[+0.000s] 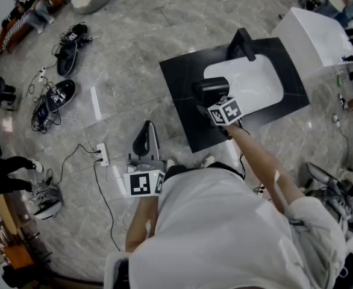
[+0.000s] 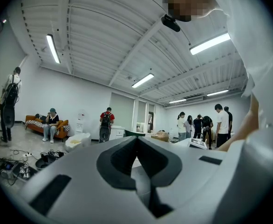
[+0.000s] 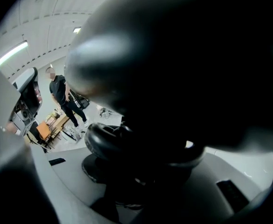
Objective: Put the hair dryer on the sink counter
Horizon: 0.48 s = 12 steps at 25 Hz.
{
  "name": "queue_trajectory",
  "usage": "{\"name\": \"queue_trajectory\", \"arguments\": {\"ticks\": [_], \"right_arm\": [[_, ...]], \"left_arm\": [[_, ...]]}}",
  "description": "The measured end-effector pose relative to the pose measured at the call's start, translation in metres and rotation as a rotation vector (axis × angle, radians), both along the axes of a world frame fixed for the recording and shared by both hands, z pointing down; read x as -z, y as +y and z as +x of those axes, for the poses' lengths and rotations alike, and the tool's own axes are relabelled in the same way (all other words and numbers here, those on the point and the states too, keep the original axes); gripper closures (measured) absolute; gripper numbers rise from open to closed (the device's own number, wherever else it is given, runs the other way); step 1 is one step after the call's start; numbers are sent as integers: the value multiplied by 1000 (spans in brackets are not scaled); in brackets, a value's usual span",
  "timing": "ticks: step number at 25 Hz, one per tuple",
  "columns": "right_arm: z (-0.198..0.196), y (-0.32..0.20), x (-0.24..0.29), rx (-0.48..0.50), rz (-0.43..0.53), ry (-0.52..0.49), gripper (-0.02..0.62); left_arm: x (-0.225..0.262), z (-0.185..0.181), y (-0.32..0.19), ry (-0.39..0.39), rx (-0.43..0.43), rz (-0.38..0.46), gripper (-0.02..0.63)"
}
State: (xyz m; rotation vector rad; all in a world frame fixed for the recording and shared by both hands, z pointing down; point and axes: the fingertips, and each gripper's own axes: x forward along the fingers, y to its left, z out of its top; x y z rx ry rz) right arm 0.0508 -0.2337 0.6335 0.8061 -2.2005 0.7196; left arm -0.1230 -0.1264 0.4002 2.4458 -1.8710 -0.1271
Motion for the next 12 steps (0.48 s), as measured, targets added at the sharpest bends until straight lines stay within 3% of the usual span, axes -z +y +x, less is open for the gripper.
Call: {"name": "queue_trajectory", "arguments": {"ticks": [12], "right_arm": [[-3,-11,-27,-8,-74,76,402]], "left_arm": [[-5,-10,-10,15,12,-5,604]]}}
